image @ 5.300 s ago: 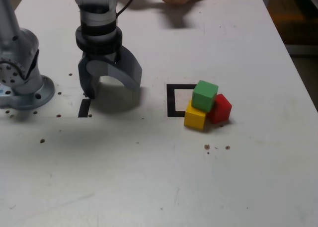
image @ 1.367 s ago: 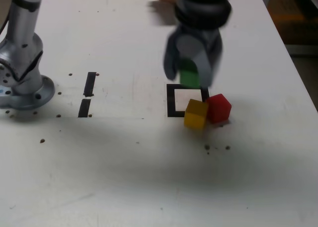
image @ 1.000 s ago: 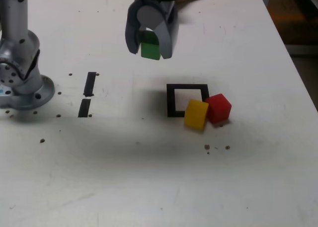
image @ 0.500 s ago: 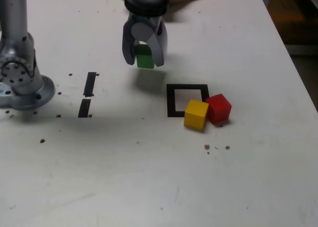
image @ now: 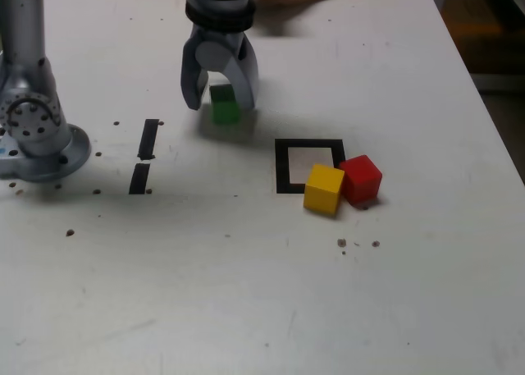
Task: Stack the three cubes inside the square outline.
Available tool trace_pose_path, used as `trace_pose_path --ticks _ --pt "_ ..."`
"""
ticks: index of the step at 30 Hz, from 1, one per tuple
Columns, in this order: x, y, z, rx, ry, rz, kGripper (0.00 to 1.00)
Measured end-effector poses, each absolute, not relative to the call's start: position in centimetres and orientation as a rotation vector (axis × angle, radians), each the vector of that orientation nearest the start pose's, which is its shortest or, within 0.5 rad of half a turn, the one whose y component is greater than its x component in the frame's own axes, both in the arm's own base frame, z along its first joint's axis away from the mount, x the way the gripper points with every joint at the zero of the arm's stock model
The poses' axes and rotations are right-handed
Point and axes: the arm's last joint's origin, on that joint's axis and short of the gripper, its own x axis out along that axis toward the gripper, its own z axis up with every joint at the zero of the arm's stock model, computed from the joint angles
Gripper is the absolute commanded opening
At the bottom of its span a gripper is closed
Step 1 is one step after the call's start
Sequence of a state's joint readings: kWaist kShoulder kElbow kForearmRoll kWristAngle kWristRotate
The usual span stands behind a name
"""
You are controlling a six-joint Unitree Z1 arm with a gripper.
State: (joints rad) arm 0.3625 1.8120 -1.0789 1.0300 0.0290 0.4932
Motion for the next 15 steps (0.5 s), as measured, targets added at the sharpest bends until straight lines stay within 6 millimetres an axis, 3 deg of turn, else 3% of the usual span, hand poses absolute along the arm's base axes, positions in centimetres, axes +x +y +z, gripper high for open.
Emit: trace_pose_path --ticks 3,9,15 --pt "24.1 9.2 22.6 0.065 1.752 -0.164 0.94" --pt "24.1 7.8 25.3 0.139 1.701 -0.189 0.97" --pt "24.8 4.2 30.6 0.319 1.608 -0.255 0.98"
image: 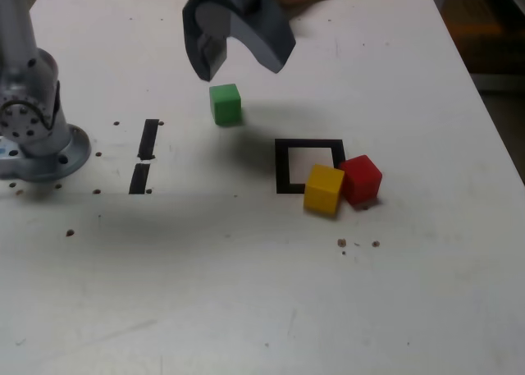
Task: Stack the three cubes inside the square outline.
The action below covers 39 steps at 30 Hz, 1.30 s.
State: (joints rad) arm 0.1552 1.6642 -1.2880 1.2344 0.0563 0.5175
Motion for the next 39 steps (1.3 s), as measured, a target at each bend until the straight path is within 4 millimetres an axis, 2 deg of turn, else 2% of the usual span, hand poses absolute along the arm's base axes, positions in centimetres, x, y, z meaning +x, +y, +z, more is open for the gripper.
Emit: trace_pose_path --ticks 7,13,18,22,28,34,39 --pt "26.1 0.3 33.6 0.533 1.514 -0.381 1.0" --pt "26.7 -1.3 34.5 0.658 1.459 -0.448 1.0" --pt "27.8 -1.8 34.3 0.786 1.432 -0.571 1.0" --pt "29.2 -2.4 33.5 0.911 1.416 -0.694 1.0" --pt "31.0 -3.6 32.1 1.063 1.407 -0.788 0.99" --pt "32.1 -3.7 31.1 1.093 1.43 -0.801 0.99" --pt "33.4 -4.0 30.6 1.044 1.427 -0.777 0.99"
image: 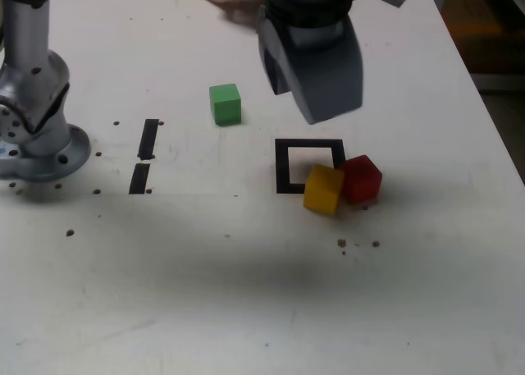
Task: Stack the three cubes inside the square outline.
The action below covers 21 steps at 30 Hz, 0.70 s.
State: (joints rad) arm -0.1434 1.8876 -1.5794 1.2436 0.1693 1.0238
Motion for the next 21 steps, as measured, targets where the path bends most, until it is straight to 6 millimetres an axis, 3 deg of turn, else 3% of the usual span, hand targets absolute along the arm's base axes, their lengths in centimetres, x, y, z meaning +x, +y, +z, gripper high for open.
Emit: trace_pose_path --ticks 9,21 --pt "36.0 -6.7 28.9 1.02 1.384 -0.834 0.99" --pt "38.9 -7.7 26.3 0.972 1.312 -0.865 0.99"
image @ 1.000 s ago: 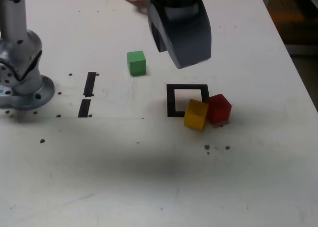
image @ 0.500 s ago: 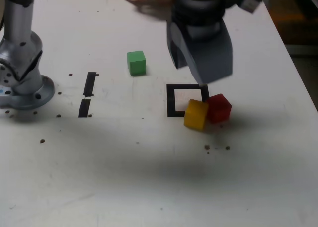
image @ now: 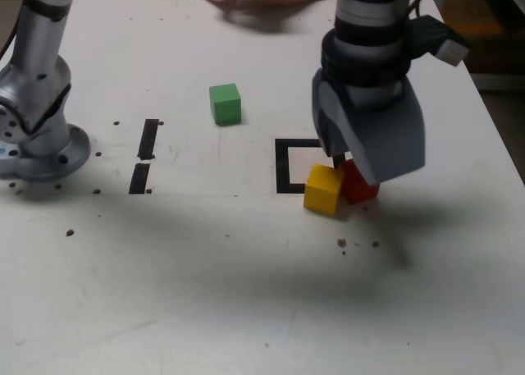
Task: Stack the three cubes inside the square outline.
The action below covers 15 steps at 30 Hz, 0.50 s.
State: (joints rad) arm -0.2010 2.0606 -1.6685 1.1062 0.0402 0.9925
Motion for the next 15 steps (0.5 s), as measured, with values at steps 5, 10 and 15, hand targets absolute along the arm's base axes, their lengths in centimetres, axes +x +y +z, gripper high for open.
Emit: trace_pose_path --ticks 5,10,15 --pt "39.3 -7.5 25.7 0.969 1.334 -0.842 0.99" --pt "39.4 -6.8 25.6 0.966 1.366 -0.796 0.99" --pt "39.3 -6.2 25.4 0.968 1.401 -0.766 0.99"
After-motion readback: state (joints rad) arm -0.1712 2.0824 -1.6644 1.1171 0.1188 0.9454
